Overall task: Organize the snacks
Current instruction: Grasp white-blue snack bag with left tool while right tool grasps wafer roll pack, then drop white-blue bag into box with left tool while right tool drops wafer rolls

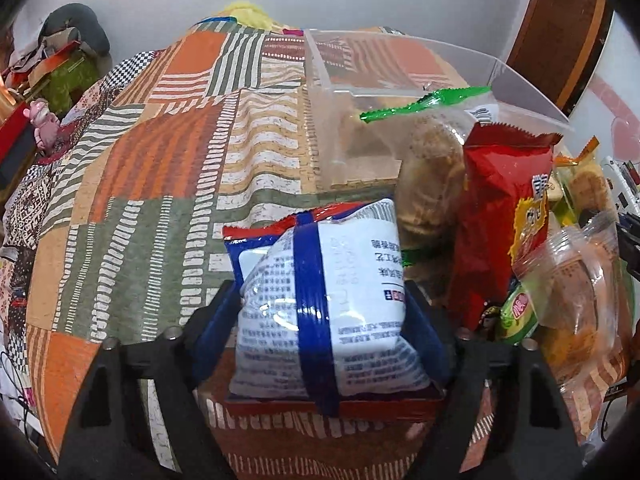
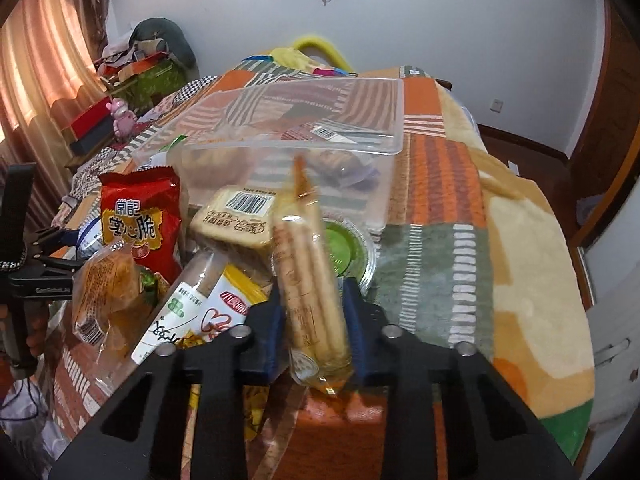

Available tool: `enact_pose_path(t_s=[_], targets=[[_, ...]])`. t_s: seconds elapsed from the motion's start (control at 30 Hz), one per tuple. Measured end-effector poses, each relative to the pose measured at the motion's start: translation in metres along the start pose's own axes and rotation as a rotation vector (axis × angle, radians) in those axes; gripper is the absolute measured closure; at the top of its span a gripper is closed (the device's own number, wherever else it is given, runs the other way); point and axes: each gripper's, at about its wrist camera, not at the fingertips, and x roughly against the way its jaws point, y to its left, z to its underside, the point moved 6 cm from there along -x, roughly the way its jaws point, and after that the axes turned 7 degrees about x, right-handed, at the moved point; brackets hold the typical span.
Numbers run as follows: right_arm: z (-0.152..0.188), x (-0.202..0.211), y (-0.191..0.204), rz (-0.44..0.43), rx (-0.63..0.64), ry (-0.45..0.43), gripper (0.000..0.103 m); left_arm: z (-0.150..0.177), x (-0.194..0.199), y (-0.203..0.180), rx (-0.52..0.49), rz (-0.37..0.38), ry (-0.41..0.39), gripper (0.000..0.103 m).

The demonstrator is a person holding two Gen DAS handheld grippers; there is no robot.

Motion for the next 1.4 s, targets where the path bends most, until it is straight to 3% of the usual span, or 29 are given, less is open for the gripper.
enact_pose_path(t_s=[0.23,0.43,0.87,1.1,1.4], targets=[[-0.002,0.015,-0.005,0.005,-0.015,-0.042,0.082,0.002,0.011,0.005,0.037,0.019,-0.021,0.037],[-0.011,0.025,-0.009,0.013,-0.025,-0.081,0.082,-0.006,0.039,0.002,0.024,0.017,-0.081,0.038],[-0.05,0.044,-0.014,0.044,-0.029,-0.195,0.082,-0.066,0.098,-0.033,-0.039,0.058,-0.252,0.038],[-0.074,0.044,-0.016,0.052,-0.04,-0.242,0.082,-0.109,0.1,-0.064,-0.035,0.129,-0.28,0.038],[-0.102,0.025,-0.023,0.074,-0.05,-0.247,0.082,-0.145,0.079,-0.119,-0.088,0.115,-0.292,0.038]])
